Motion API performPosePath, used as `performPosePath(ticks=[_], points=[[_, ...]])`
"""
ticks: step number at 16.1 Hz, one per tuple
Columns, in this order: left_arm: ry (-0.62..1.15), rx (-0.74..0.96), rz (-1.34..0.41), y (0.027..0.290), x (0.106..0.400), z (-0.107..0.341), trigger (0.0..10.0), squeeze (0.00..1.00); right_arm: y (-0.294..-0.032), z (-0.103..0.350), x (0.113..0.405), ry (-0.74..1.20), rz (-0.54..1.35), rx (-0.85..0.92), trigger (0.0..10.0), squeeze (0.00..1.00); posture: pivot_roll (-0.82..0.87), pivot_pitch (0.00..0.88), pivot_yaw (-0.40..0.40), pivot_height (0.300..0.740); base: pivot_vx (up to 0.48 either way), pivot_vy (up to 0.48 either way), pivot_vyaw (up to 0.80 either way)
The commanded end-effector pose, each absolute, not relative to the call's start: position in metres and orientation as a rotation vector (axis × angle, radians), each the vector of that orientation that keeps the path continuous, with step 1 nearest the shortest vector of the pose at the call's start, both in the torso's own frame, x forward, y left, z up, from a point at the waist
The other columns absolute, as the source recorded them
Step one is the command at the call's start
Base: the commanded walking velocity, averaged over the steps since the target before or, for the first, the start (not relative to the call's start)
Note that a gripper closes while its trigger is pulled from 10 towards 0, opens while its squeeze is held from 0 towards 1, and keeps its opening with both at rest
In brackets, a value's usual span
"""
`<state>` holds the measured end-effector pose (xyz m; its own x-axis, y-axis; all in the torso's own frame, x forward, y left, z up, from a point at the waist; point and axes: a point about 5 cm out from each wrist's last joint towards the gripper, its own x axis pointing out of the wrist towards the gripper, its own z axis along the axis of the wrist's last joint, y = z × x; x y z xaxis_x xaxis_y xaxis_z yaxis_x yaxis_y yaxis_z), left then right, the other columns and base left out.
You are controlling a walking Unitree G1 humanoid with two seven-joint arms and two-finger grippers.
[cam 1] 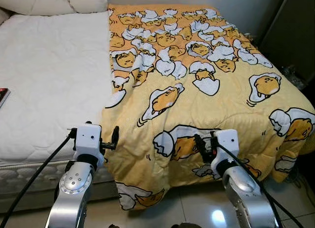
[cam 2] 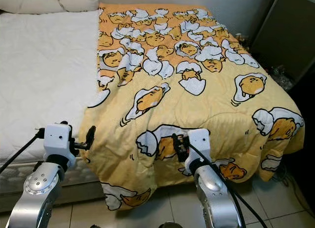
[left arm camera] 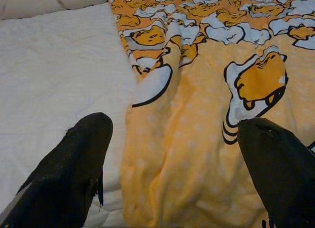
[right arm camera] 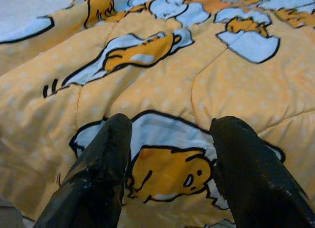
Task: Clean up the room
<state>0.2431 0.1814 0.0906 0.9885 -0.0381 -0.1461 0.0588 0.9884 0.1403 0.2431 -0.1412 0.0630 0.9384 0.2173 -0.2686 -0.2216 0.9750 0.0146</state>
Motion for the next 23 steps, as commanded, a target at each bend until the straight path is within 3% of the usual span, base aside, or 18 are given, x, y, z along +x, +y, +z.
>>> performPosePath(ticks=[1,10,17,23], points=[[0.118,0.155,-0.064,0.178,0.246,0.097,10.0,0.42,-0.14,0.064,0.245,0.265,0.237,-0.014,10.0,0.0,-0.02,0.0,-0.012,0.74,0.0,0.0,0.8],[0.148,0.133,-0.053,0.18,0.247,0.092,10.0,0.39,-0.146,0.063,0.25,0.255,0.174,-0.031,10.0,0.0,-0.03,0.0,-0.015,0.74,0.0,0.0,0.09],[0.19,0.137,0.019,0.197,0.236,0.08,10.0,0.4,-0.145,0.066,0.249,0.223,0.193,0.002,10.0,0.0,-0.02,0.0,-0.025,0.74,0.0,0.0,0.0],[0.149,0.154,-0.012,0.196,0.237,0.086,10.0,0.4,-0.142,0.065,0.248,0.223,0.23,-0.027,10.0,0.0,-0.02,0.0,-0.029,0.74,0.0,0.0,0.0]])
